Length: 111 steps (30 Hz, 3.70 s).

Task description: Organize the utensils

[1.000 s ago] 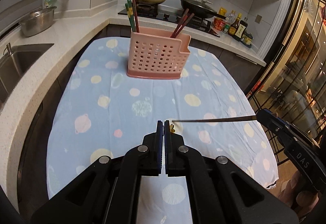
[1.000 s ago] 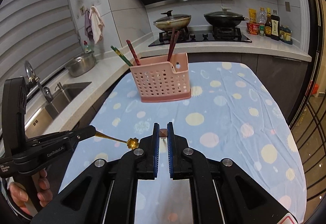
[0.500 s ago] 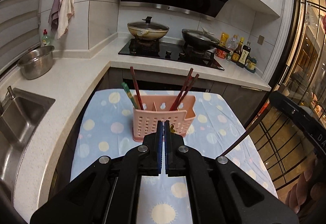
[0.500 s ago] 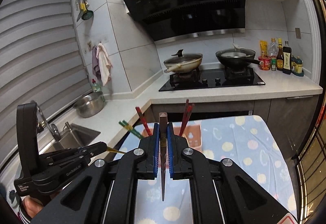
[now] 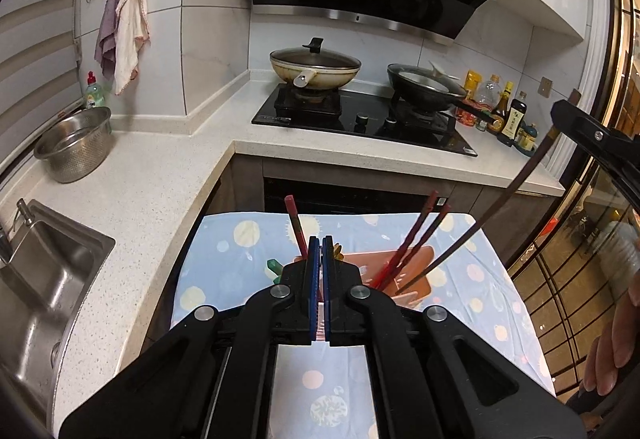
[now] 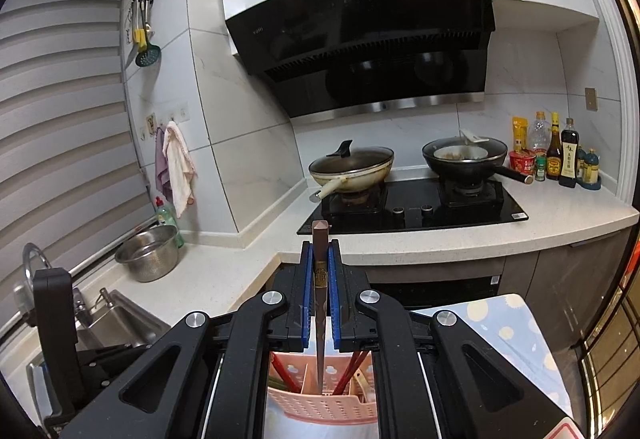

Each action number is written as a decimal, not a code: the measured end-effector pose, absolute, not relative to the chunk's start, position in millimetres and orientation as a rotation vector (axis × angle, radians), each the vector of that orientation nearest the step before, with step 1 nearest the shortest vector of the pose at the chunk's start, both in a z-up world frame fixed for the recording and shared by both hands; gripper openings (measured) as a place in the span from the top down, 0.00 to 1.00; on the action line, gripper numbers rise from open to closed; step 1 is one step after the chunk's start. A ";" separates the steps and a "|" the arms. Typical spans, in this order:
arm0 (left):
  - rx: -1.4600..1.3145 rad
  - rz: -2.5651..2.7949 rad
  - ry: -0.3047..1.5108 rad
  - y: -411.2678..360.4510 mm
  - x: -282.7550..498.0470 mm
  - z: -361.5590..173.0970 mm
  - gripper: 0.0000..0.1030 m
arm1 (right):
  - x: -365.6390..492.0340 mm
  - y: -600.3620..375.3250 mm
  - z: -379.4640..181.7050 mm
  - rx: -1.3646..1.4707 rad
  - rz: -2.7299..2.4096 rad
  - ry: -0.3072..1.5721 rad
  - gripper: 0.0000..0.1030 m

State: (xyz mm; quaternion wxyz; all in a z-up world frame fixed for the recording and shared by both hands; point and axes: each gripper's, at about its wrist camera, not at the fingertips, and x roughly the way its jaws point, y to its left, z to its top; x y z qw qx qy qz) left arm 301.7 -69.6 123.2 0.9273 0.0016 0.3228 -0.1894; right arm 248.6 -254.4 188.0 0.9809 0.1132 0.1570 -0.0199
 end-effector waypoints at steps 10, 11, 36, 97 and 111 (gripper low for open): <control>0.026 -0.395 0.722 -81.3 321.9 88.0 0.99 | 289.9 -255.4 139.9 0.252 -0.041 0.419 0.93; 0.028 -0.395 0.728 -82.7 322.3 84.7 0.99 | 292.3 -255.0 135.5 0.251 -0.041 0.429 0.93; 0.028 -0.341 0.711 -86.2 308.7 87.2 0.57 | 264.0 -247.2 114.7 0.198 -0.051 0.481 0.59; 0.118 -0.183 0.707 -45.9 126.3 51.8 0.07 | 58.1 -227.8 44.6 0.112 -0.206 0.632 0.07; 0.129 -0.178 0.734 -48.2 122.6 40.9 0.07 | 56.3 -229.6 38.3 0.113 -0.202 0.642 0.07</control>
